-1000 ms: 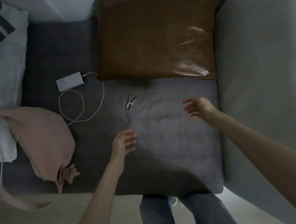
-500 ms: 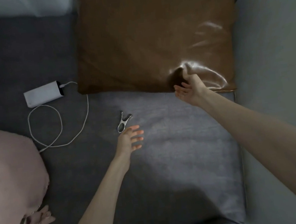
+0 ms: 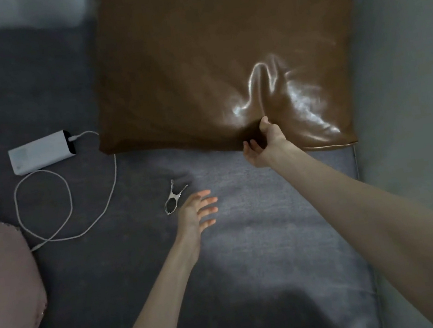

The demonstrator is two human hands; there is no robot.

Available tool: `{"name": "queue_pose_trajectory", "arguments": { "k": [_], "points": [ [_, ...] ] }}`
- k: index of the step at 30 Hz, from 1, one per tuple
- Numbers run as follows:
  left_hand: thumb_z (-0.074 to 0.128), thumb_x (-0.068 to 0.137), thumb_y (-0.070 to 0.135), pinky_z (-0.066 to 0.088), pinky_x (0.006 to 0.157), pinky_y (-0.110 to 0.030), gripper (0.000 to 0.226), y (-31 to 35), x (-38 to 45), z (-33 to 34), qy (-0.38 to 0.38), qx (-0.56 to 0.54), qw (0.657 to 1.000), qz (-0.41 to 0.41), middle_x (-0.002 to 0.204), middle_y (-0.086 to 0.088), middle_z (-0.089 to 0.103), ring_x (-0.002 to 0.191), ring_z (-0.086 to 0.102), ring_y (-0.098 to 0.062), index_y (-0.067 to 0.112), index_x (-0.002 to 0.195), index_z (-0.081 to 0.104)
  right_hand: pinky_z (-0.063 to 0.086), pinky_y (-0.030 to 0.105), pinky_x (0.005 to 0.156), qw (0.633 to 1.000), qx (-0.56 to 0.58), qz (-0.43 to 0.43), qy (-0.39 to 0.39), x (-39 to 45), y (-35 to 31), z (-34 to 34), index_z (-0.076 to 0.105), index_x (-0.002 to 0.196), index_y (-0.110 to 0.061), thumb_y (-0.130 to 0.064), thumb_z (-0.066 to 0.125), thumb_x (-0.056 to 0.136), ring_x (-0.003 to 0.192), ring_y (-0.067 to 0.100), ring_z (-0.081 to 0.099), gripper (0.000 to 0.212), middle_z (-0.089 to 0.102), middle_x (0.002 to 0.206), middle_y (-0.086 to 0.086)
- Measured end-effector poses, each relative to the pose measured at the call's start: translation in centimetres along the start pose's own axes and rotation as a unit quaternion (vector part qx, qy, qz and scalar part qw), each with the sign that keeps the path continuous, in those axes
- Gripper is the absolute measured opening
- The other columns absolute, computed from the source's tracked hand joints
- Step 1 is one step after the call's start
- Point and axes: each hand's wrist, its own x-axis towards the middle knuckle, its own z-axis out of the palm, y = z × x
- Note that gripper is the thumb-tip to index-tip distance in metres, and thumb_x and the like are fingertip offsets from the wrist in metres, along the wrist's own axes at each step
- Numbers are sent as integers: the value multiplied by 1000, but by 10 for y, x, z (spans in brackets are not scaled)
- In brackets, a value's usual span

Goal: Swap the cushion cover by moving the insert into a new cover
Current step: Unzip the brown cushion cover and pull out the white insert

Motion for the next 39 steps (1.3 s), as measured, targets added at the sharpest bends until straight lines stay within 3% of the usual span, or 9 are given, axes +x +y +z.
{"name": "queue_pose_trajectory", "arguments": {
  "k": [6, 13, 18, 22, 24, 28, 31, 35, 39],
  "points": [
    [42, 99, 22, 51, 63, -28, 24, 5, -6, 4, -6, -9, 1000, -2, 90, 2, 72, 76, 66, -16, 21, 95, 66, 44, 20, 42, 999, -29, -41, -16, -1, 5, -10, 58, 88, -14, -32, 66, 88, 53, 9, 48, 20, 51, 68, -1],
    [43, 101, 28, 50, 66, -36, 21, 52, -71, 1, 9, -70, 997, -13, 92, -4, 65, 77, 62, -22, 16, 98, 59, 35, 15, 36, 986, -26, -132, -96, -87, 5, -28, 49, 74, -13, -11, 52, 95, 50, 12, 42, 21, 39, 57, 1],
    [42, 84, 73, 48, 67, -35, 60, 99, -145, -15, 27, -183, 982, -32, 82, -6, 65, 75, 65, -28, 15, 79, 56, 37, 19, 40, 978, 1, -155, -140, -195, 20, -70, 49, 70, -10, -7, 52, 95, 41, 9, 40, 25, 40, 45, -2],
    [39, 69, 89, 54, 81, -44, 88, 128, -198, -27, 62, -165, 984, -17, 88, -10, 65, 75, 69, -30, 8, 96, 58, 34, 21, 46, 967, -5, -138, -215, -275, 37, -115, 46, 71, -9, -6, 44, 97, 40, 7, 35, 27, 37, 40, -5],
    [43, 76, 81, 56, 69, -36, 75, 131, -224, -29, 82, -133, 988, -17, 81, -8, 62, 67, 66, -27, 10, 96, 58, 36, 18, 43, 966, 11, -104, -238, -309, 47, -136, 46, 71, -10, -5, 41, 98, 37, 5, 34, 28, 42, 45, -5],
    [45, 93, 35, 37, 36, -16, 26, 128, -278, -40, 159, -18, 984, 75, 62, 0, 57, 42, 52, -12, 15, 82, 58, 36, 17, 41, 969, 53, -33, -240, -356, 66, -177, 49, 75, -9, -3, 37, 97, 39, 4, 31, 26, 46, 51, -2],
    [46, 92, 25, 29, 35, -18, 29, 122, -303, -42, 116, 18, 984, 138, 42, 8, 44, 34, 41, -8, 15, 66, 52, 35, 16, 38, 972, 23, -48, -227, -369, 59, -201, 49, 70, -7, -8, 35, 97, 34, 4, 30, 30, 34, 42, -5],
    [43, 95, 26, 33, 37, -20, 30, 121, -300, -30, 74, 51, 979, 182, 40, 8, 45, 37, 43, -8, 12, 72, 57, 36, 16, 37, 973, -89, -157, -145, -339, 37, -193, 49, 69, -10, -16, 41, 98, 31, 5, 36, 31, 35, 36, -8],
    [39, 102, 31, 49, 50, -25, 25, 97, -272, -34, -17, 71, 987, 141, 79, 1, 65, 63, 62, -12, 17, 108, 58, 55, 34, 70, 952, -180, -174, -173, -281, 43, -188, 54, 108, -12, -14, 45, 99, 76, 21, 67, 13, 68, 83, 10]
  ]
}}
